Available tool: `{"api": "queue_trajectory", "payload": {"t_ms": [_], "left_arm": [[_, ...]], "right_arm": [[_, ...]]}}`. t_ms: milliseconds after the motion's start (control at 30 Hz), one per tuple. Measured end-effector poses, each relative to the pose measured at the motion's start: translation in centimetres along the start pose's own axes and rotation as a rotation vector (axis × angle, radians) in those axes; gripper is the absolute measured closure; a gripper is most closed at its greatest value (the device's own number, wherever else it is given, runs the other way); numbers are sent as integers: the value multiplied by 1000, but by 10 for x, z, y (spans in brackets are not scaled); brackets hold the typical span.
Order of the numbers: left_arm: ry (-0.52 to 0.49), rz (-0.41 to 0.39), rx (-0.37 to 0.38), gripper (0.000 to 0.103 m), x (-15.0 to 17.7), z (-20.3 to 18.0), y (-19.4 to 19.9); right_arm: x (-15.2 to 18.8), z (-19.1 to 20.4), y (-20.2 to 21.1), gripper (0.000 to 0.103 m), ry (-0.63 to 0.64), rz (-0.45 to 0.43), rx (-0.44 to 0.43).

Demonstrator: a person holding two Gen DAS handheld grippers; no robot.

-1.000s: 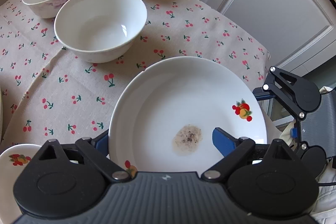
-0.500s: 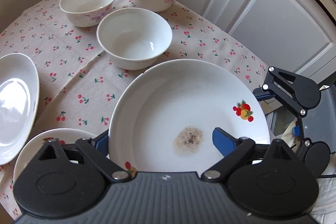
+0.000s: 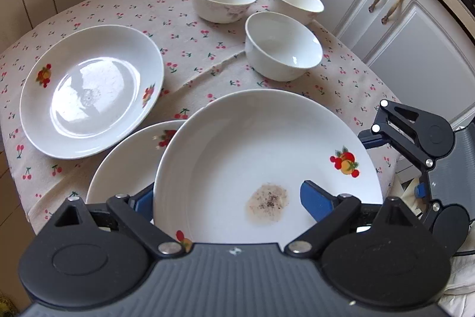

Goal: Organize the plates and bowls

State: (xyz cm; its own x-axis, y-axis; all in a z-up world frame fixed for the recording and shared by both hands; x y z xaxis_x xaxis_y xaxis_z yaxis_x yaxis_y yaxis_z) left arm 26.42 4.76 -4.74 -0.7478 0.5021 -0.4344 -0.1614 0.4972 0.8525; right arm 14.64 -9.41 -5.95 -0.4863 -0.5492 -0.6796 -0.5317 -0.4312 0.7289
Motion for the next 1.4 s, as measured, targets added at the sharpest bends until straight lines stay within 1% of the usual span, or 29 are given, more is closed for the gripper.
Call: {"api": "queue_trajectory", "payload": {"t_ms": [267, 533, 867, 1133, 1400], "left_arm": [[48, -7, 17, 8, 13, 26, -4], [49, -7, 21, 8, 14, 34, -9], [41, 26, -15, 8, 18, 36, -14], [56, 38, -23, 8, 18, 41, -14], [45, 49, -61, 8, 18, 40, -12]], "right_arm": [[-15, 10, -15, 0, 23, 32, -14], [-20, 14, -23, 0, 15, 54, -3], [-22, 15, -27, 0, 6, 49, -9], [-23, 17, -28, 0, -8, 46, 6], [-23, 20, -27, 0, -9, 38, 4]]}}
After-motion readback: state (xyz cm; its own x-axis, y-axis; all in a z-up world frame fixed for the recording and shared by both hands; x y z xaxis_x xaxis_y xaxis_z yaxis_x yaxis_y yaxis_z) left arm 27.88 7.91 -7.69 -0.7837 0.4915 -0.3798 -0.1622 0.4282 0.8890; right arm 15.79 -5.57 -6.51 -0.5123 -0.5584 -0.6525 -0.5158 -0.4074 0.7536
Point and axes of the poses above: each gripper's, at about its wrist camera, not at the fingertips, and y roughly against the way its jaws point, z to its left, x to its underside, the point moved 3 cm from there along -y, roughly the way its jaws point, and after that the axes turned 4 degrees about x, right-handed, at the moved point
